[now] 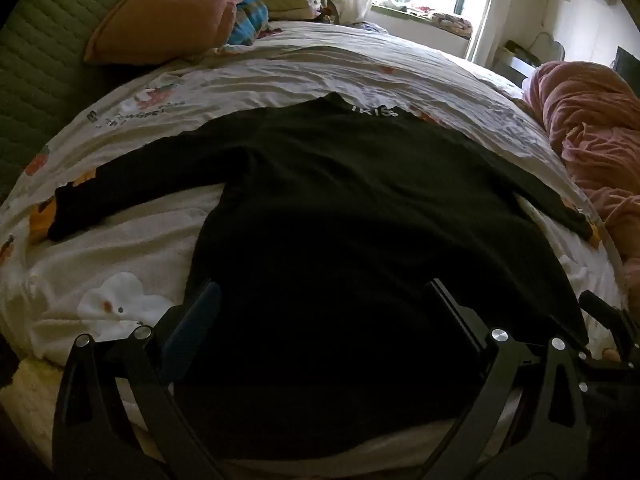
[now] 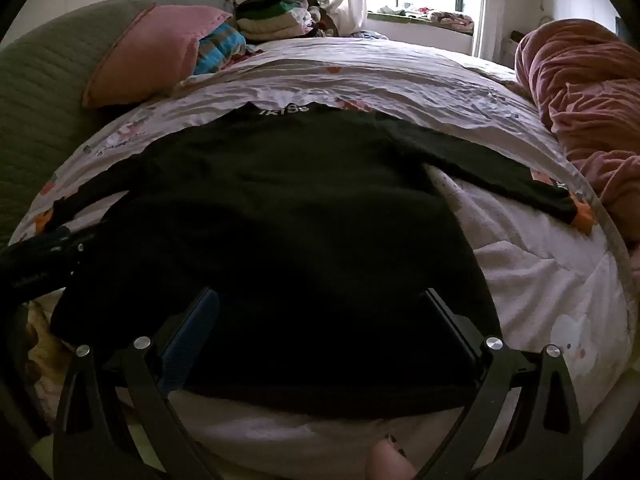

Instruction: Fold small clothes

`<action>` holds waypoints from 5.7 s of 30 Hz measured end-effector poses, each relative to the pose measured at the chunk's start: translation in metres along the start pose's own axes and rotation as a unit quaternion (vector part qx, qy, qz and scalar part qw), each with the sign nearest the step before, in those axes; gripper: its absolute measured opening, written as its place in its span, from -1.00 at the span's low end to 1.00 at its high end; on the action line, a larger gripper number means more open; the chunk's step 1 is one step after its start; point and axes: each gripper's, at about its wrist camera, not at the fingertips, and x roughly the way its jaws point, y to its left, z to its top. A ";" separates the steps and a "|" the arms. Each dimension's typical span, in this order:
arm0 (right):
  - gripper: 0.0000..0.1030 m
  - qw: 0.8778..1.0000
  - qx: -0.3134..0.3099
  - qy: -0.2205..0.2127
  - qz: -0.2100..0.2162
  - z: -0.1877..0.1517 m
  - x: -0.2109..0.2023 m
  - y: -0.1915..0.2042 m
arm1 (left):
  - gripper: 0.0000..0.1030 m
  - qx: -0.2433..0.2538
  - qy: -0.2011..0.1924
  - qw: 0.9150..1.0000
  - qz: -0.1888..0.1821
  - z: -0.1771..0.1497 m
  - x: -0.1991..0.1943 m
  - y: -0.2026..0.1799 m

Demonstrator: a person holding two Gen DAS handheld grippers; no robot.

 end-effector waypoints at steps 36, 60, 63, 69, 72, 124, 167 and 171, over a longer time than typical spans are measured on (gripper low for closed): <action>0.92 1.000 0.002 -0.016 -0.007 0.003 -0.010 0.001 | 0.83 0.004 -0.008 1.000 0.000 0.001 -0.003 0.003; 0.92 1.000 -0.004 -0.021 -0.011 0.002 -0.013 0.002 | 0.83 0.007 -0.011 1.000 -0.001 -0.001 -0.006 0.000; 0.92 1.000 -0.005 -0.022 -0.011 0.002 -0.013 0.003 | 0.83 0.008 -0.011 1.000 -0.002 -0.001 -0.006 0.000; 0.92 1.000 -0.005 -0.024 -0.012 0.002 -0.013 0.003 | 0.83 0.009 -0.012 1.000 0.000 -0.001 -0.007 0.000; 0.92 1.000 -0.005 -0.025 -0.012 0.003 -0.013 0.004 | 0.83 0.008 -0.012 1.000 -0.001 -0.001 -0.007 0.000; 0.92 0.994 0.103 -0.047 -0.010 0.106 0.051 -0.086 | 0.83 0.000 0.022 0.999 -0.031 0.106 0.066 -0.024; 0.92 0.911 0.389 0.015 -0.137 0.049 0.093 -0.333 | 0.83 0.058 0.087 0.994 -0.042 0.139 0.189 -0.105; 0.92 0.900 0.415 0.000 -0.130 0.053 0.098 -0.349 | 0.83 0.043 0.091 0.994 -0.044 0.139 0.196 -0.096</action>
